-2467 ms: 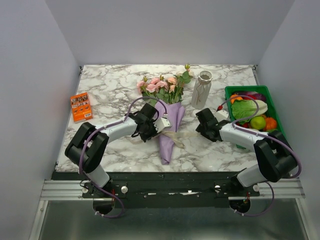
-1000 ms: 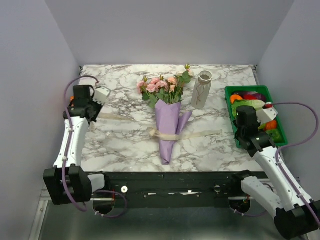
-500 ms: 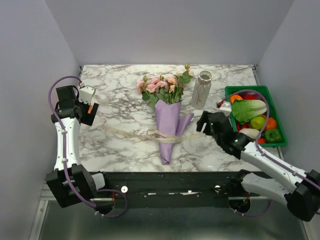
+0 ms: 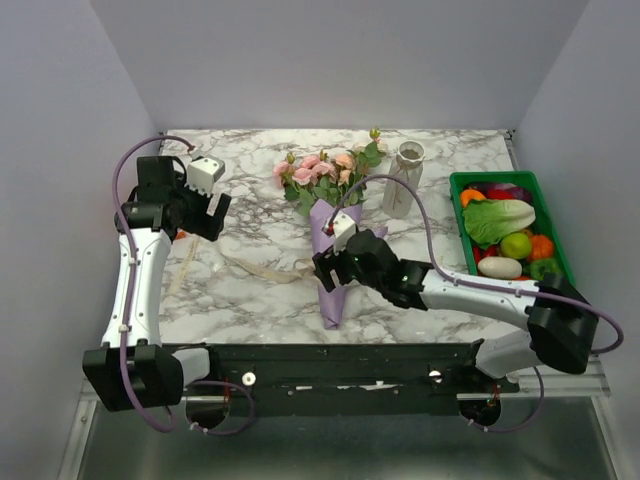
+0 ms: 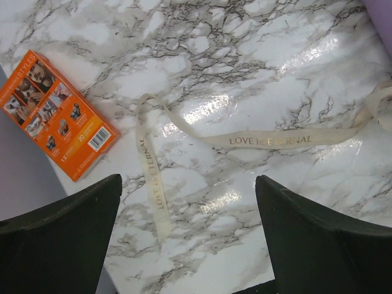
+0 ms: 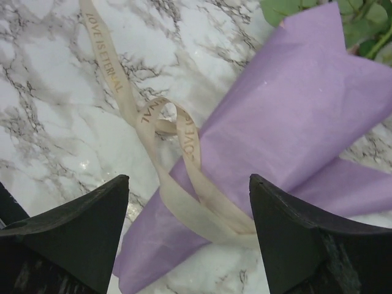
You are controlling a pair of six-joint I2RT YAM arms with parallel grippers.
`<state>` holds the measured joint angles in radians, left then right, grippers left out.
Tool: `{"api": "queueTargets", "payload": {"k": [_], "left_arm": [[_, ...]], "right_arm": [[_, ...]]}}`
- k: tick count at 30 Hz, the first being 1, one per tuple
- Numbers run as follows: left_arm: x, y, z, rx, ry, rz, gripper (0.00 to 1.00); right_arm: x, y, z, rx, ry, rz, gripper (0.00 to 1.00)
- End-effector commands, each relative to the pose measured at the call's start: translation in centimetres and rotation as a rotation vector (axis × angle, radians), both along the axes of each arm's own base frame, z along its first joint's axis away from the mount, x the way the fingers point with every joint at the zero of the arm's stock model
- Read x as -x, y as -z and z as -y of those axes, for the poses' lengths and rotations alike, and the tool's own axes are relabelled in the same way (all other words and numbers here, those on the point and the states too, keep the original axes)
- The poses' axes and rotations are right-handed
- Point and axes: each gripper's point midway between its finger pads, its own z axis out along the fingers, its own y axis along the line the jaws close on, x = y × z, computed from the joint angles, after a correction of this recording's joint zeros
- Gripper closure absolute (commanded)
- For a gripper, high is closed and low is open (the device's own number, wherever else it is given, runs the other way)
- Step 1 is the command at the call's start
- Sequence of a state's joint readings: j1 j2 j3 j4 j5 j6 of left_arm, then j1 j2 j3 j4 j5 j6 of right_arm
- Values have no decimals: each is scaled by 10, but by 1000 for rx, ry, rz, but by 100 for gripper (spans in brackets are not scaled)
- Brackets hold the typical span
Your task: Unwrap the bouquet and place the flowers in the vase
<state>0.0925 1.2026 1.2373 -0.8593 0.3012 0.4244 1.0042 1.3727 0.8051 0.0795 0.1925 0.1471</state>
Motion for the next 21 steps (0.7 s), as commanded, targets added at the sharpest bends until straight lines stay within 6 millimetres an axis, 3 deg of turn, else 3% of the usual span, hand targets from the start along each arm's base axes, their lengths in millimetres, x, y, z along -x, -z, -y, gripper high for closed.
{"api": "queueTargets", "payload": {"k": [1,3,6,12,21], "left_arm": [[10,8,5,37,-6,-41,1],[14,9,6,40,-4,-51,1],[15,8,5,36,-9,-49,1],[16,11,4,31,-10,-45,1],[17,10,0,12,-23,-28,1]], "right_arm": [[3,1,-45,63,-153,78,15],[3,18,-54,102,-170,53,16],[4,24,-60,115,-183,40,19],[5,53,-59,187,-173,11,26],[1,84,-54,270,-148,-18,55]]}}
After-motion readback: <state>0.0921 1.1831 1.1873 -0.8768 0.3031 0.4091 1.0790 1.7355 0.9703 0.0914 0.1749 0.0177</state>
